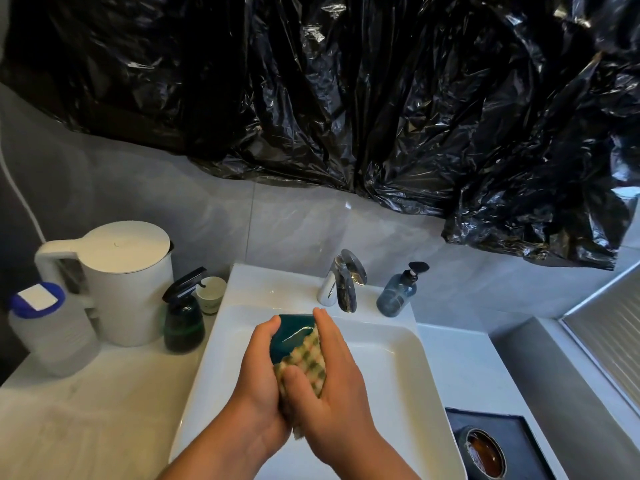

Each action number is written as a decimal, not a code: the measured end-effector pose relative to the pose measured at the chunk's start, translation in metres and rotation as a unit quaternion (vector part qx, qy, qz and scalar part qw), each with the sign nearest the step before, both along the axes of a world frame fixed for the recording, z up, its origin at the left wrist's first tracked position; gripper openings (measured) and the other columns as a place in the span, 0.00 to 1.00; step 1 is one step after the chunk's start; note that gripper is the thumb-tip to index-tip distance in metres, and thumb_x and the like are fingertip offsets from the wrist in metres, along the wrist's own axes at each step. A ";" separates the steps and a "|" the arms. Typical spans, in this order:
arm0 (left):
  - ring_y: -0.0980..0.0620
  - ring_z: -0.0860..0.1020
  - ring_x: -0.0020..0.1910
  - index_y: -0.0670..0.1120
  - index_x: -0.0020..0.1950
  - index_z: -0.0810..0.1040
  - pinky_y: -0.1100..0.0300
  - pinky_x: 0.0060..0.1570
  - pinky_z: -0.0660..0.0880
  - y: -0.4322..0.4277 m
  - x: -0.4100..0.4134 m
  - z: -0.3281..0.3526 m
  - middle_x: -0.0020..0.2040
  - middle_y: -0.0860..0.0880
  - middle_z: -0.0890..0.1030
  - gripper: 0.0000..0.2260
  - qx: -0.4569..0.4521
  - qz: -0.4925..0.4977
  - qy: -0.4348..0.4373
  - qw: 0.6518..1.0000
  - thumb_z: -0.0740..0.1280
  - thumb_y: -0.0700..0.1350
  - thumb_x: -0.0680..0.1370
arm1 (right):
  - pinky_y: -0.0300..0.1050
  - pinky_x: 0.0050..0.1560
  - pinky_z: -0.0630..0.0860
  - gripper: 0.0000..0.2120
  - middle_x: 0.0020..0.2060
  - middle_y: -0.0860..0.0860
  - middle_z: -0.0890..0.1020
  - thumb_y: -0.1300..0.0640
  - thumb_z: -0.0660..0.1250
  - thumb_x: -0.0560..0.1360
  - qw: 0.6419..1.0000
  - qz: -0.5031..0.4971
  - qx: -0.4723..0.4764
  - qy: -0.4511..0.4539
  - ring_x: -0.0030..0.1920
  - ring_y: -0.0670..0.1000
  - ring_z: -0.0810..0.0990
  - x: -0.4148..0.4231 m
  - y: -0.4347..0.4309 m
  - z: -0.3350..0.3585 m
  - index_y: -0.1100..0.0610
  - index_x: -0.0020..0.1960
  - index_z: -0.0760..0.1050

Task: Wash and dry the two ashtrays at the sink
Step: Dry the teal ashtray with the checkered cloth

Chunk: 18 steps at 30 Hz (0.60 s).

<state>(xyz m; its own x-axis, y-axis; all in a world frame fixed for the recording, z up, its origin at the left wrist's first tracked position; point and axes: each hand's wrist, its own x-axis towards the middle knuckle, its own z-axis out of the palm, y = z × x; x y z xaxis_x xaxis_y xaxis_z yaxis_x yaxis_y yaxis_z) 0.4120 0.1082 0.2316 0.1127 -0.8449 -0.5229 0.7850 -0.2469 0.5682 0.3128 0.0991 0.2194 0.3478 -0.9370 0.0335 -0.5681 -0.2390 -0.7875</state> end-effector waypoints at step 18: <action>0.42 0.85 0.46 0.43 0.53 0.85 0.49 0.47 0.79 0.004 -0.011 -0.005 0.51 0.39 0.86 0.21 -0.037 0.057 0.000 0.998 0.60 0.56 0.77 | 0.51 0.66 0.76 0.36 0.62 0.43 0.82 0.32 0.62 0.64 0.980 -0.070 0.135 -0.128 0.61 0.43 0.80 0.005 -0.009 0.003 0.42 0.70 0.72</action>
<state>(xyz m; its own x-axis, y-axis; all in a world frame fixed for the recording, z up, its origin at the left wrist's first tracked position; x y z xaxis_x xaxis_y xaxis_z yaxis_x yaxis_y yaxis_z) 0.4014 0.1119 0.2267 0.2103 -0.8629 -0.4596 0.8059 -0.1131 0.5811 0.3176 0.0903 0.2223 0.2285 -0.9616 -0.1522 -0.3553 0.0632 -0.9326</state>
